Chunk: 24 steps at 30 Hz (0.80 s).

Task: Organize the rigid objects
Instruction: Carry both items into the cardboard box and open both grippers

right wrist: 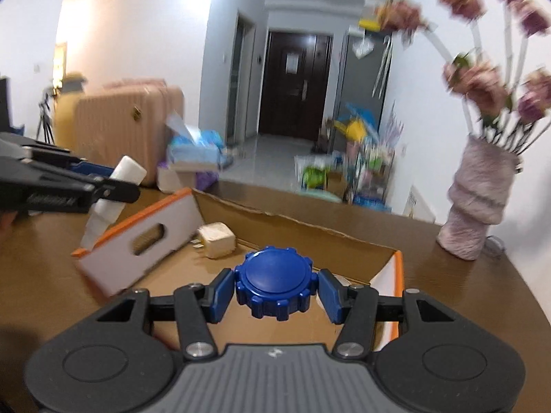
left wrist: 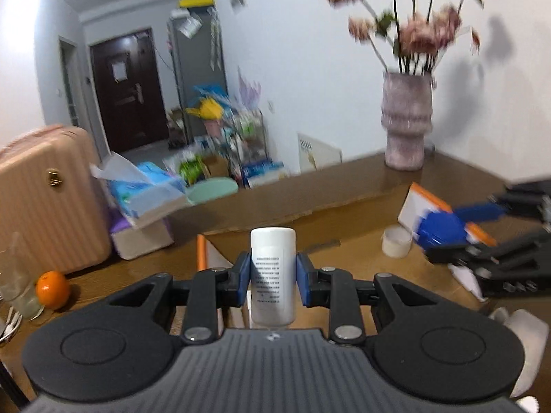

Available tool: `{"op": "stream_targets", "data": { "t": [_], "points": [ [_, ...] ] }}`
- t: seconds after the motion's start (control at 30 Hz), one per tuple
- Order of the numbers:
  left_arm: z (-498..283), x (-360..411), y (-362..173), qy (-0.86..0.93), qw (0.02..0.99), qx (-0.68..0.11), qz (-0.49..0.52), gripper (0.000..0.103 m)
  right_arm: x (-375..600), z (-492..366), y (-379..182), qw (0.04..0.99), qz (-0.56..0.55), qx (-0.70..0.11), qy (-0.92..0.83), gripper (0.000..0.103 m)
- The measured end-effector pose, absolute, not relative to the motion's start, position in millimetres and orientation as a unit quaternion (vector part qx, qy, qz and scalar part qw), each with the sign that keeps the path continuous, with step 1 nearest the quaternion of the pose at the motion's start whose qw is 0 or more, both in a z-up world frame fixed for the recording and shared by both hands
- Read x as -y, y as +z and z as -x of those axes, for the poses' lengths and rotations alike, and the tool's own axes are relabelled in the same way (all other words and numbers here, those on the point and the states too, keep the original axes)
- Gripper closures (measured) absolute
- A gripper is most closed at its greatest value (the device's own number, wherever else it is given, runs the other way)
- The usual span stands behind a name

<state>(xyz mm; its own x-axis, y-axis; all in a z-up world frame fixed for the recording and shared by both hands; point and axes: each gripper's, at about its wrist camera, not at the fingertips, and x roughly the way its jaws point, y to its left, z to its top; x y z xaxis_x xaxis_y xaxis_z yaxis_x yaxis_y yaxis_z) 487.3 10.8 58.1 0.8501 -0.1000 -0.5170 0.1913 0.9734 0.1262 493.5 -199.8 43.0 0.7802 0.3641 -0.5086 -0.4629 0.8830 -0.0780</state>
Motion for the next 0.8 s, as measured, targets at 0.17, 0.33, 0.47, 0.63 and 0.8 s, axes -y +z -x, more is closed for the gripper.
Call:
{"op": "stream_targets", "data": {
  "t": [0.17,0.33,0.47,0.63,0.8],
  "points": [
    [-533.6,5.3,33.5,-0.093,0.939,-0.304,-0.128,0.075,172.8,-561.9,27.5,0.918,0.135,-0.295,0.23,0.05],
    [-569.9,11.9,12.9,-0.113,0.919,-0.347,-0.145,0.072,153.1,-616.6,1.5,0.899,0.153,-0.341,0.226,0.045],
    [-573.6,9.0,5.7,-0.112,0.925,-0.334,-0.142,0.042,146.8,-635.3,-9.0,0.896,0.173,-0.359,0.196,0.017],
    [-579.1,4.1,0.3,-0.107,0.924,-0.344,-0.126,0.042,152.6,-636.7,-5.1,0.903,0.16,-0.347,0.196,0.014],
    [-575.2,-0.5,12.6,-0.096,0.931,-0.333,-0.117,0.041,150.0,-636.6,-4.5,0.904,0.174,-0.342,0.188,0.014]
  ]
}}
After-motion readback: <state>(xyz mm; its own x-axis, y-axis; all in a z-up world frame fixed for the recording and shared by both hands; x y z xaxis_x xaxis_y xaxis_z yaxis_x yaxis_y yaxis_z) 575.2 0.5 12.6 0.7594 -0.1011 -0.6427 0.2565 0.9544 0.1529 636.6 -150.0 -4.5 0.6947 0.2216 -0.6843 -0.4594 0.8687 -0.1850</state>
